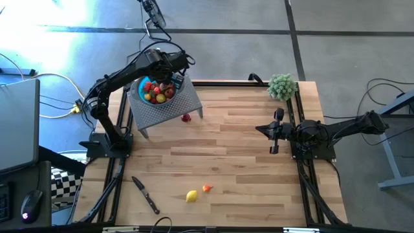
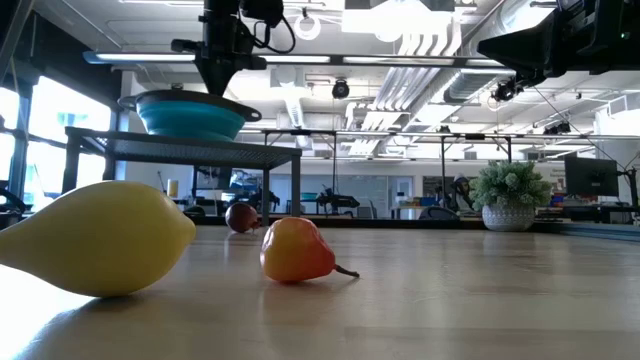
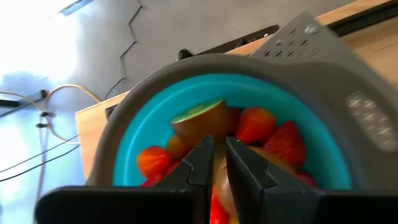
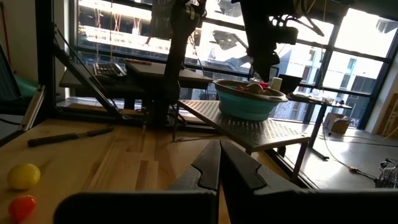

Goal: Pick & Place Fruit
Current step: Put the red pomegranate into the blue strainer bowl on the shelf

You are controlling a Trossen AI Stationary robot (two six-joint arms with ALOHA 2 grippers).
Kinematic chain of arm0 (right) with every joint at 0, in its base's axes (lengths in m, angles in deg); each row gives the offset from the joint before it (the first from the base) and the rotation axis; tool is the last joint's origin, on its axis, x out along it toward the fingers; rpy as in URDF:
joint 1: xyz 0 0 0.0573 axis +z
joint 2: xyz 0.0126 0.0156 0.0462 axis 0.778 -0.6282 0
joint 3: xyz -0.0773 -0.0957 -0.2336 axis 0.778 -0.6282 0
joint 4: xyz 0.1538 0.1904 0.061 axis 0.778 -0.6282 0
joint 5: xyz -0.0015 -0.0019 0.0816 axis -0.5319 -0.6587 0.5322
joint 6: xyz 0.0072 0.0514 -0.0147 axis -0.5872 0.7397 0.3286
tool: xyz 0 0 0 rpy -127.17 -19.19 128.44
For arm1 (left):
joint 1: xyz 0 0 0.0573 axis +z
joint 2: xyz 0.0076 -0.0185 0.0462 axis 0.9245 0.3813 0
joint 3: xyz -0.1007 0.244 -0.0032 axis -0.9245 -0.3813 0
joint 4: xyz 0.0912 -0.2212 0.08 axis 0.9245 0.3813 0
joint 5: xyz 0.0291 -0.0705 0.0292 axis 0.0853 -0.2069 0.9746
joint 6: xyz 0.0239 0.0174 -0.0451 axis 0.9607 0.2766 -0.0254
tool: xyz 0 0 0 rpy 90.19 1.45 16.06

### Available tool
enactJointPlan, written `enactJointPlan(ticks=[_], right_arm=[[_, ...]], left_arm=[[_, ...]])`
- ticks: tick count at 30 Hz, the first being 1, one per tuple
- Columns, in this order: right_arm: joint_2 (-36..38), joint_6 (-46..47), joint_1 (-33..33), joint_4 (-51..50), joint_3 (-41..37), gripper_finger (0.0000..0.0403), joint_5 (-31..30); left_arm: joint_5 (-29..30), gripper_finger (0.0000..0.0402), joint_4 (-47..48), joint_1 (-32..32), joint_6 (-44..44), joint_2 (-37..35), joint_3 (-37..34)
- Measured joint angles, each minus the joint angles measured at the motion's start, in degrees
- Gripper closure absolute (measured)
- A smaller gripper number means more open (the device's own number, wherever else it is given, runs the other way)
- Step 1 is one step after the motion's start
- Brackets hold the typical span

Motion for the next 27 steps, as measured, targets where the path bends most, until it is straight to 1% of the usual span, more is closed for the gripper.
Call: enactJointPlan(ticks=[13,17,23,25,27], right_arm=[[0.0,-0.2,0.0,0.0,0.0,0.0401,0.0],[0.0,-0.2,0.0,0.0,0.0,0.0401,0.0],[0.0,-0.2,0.0,0.0,0.0,0.0401,0.0],[0.0,-0.3,0.0,0.0,0.0,0.0401,0.0],[0.0,-0.3,0.0,0.0,0.0,0.0401,0.0]], left_arm=[[-0.5,0.0364,-11.2,0.0,0.1,0.0,0.0],[0.8,0.0364,-13.4,0.0,3.9,0.0,0.0],[-1.2,0.0364,-13.5,-0.1,7.1,0.0,0.0],[-0.3,0.0364,-14.5,-0.8,7.1,0.0,0.0],[1.8,0.0364,-16.1,-2.1,7.2,-0.1,0.0]])
